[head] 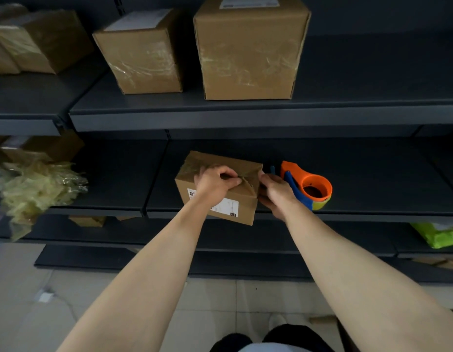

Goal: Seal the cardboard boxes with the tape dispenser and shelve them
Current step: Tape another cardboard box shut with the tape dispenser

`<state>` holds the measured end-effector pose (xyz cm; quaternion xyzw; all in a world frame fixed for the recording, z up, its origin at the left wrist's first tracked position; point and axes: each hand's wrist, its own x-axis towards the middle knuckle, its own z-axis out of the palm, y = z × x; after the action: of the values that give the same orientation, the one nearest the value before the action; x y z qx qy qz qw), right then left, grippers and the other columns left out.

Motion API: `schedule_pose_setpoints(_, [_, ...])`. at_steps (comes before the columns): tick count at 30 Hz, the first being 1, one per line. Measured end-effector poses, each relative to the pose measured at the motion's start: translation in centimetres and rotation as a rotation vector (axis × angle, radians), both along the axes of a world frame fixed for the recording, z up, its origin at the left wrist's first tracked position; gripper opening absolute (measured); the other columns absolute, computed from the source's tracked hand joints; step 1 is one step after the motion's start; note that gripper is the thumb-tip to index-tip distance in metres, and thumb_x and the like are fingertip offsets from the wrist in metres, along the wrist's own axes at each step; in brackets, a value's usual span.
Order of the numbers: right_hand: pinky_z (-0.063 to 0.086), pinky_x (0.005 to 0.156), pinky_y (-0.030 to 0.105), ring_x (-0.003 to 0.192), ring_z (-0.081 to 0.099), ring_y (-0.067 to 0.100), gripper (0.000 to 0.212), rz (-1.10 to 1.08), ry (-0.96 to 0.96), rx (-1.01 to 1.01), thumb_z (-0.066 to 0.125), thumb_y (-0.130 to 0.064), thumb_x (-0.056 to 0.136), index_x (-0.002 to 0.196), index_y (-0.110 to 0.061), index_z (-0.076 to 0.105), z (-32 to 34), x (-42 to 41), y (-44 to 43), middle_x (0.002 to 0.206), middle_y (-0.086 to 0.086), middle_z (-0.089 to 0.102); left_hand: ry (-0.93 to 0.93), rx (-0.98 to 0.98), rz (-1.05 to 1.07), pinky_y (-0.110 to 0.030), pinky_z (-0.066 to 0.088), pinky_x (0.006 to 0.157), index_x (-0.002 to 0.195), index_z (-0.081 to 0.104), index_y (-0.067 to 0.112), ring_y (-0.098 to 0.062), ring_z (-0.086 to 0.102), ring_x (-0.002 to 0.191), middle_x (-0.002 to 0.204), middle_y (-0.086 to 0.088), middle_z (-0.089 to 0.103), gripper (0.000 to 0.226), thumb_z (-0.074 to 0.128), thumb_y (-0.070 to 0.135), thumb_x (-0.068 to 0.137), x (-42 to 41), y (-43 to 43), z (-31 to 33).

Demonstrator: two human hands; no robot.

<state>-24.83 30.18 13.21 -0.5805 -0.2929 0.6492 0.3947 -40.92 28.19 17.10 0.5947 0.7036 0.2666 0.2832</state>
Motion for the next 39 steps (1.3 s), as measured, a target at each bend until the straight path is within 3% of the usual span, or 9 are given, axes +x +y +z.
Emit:
schedule_pose_setpoints(6, [0.05, 0.08, 0.031, 0.104, 0.064, 0.017, 0.041, 0.012, 0.145, -0.025, 0.049, -0.048, 0.095, 0.124, -0.02, 0.059, -0.2, 0.5, -0.9, 0.109, 0.002, 0.071, 0.004, -0.016, -0.007, -0.031, 0.024, 0.096, 0.088, 0.063, 0.041, -0.01, 0.026, 0.103, 0.093, 0.024, 0.042, 0.014, 0.056, 0.03, 0.093, -0.3, 0.0, -0.3])
schedule_pose_setpoints(9, [0.045, 0.1, 0.038, 0.112, 0.062, 0.017, 0.075, 0.177, 0.101, 0.11, 0.067, -0.062, 0.073, 0.133, -0.02, 0.051, -0.2, 0.5, -1.9, 0.119, 0.001, 0.067, -0.062, -0.064, 0.007, -0.039, 0.034, 0.105, 0.085, 0.063, 0.041, -0.02, 0.04, 0.116, 0.114, 0.009, 0.053, 0.022, 0.055, 0.022, 0.094, -0.6, -0.1, -0.1])
schedule_pose_setpoints(12, [0.043, 0.104, 0.043, 0.114, 0.06, 0.02, 0.103, 0.269, -0.03, 0.183, 0.08, -0.061, 0.053, 0.14, -0.022, 0.042, 0.3, -0.3, -2.4, 0.126, 0.003, 0.062, -0.146, -0.096, 0.047, -0.04, 0.047, 0.093, 0.085, 0.064, 0.038, -0.024, 0.048, 0.113, 0.12, -0.001, 0.054, 0.027, 0.052, 0.016, 0.095, -0.6, -0.3, 0.2])
schedule_pose_setpoints(17, [0.046, 0.101, 0.043, 0.111, 0.06, 0.018, 0.08, 0.241, -0.106, 0.205, 0.07, -0.055, 0.075, 0.141, -0.022, 0.041, 0.1, -0.5, -2.3, 0.127, 0.003, 0.06, -0.251, -0.051, 0.084, -0.015, 0.043, 0.059, 0.091, 0.065, 0.032, -0.007, 0.058, 0.087, 0.107, 0.004, 0.062, 0.028, 0.05, 0.009, 0.095, -0.6, -0.7, 0.4])
schedule_pose_setpoints(23, [0.039, 0.107, 0.047, 0.119, 0.055, 0.021, 0.072, 0.161, -0.032, 0.141, 0.055, -0.068, 0.08, 0.138, -0.025, 0.045, -0.1, -0.3, -2.0, 0.13, 0.003, 0.059, -0.271, -0.007, 0.087, -0.012, 0.044, 0.057, 0.097, 0.064, 0.03, -0.007, 0.058, 0.085, 0.112, 0.005, 0.059, 0.028, 0.049, 0.007, 0.095, -0.8, -1.2, 0.0])
schedule_pose_setpoints(28, [0.046, 0.074, 0.022, 0.096, 0.058, 0.005, 0.065, 0.191, -0.217, 0.231, 0.063, -0.058, 0.081, 0.135, -0.026, 0.046, 0.1, -0.7, -2.1, 0.117, -0.006, 0.061, -0.25, -0.015, 0.087, -0.012, 0.042, 0.056, 0.094, 0.064, 0.032, -0.004, 0.057, 0.084, 0.109, 0.006, 0.06, 0.028, 0.05, 0.007, 0.095, -0.7, -0.9, 0.0])
schedule_pose_setpoints(31, [0.047, 0.096, 0.039, 0.112, 0.057, 0.019, 0.047, 0.149, -0.273, 0.228, 0.049, -0.046, 0.095, 0.137, -0.023, 0.048, -0.2, -0.3, -1.8, 0.123, 0.001, 0.06, -0.226, -0.027, 0.081, -0.009, 0.043, 0.052, 0.092, 0.064, 0.034, -0.005, 0.057, 0.082, 0.111, 0.006, 0.058, 0.029, 0.051, 0.009, 0.095, -0.7, -0.8, -0.1])
schedule_pose_setpoints(36, [0.045, 0.102, 0.045, 0.114, 0.056, 0.021, 0.043, 0.116, -0.26, 0.204, 0.048, -0.038, 0.097, 0.137, -0.022, 0.046, -0.2, -0.4, -1.9, 0.123, 0.003, 0.059, -0.192, -0.054, 0.073, -0.036, 0.047, 0.091, 0.089, 0.062, 0.041, -0.02, 0.047, 0.111, 0.117, 0.002, 0.054, 0.02, 0.061, 0.022, 0.09, -0.5, -0.6, -0.4])
schedule_pose_setpoints(39, [0.048, 0.098, 0.045, 0.109, 0.059, 0.021, 0.039, 0.093, -0.266, 0.187, 0.051, -0.031, 0.096, 0.134, -0.022, 0.049, 0.1, -0.4, -1.5, 0.119, 0.003, 0.061, -0.07, -0.037, 0.11, -0.037, 0.035, 0.097, 0.092, 0.061, 0.041, -0.014, 0.031, 0.102, 0.101, 0.011, 0.044, 0.015, 0.068, 0.032, 0.083, -0.1, -0.6, -0.8])
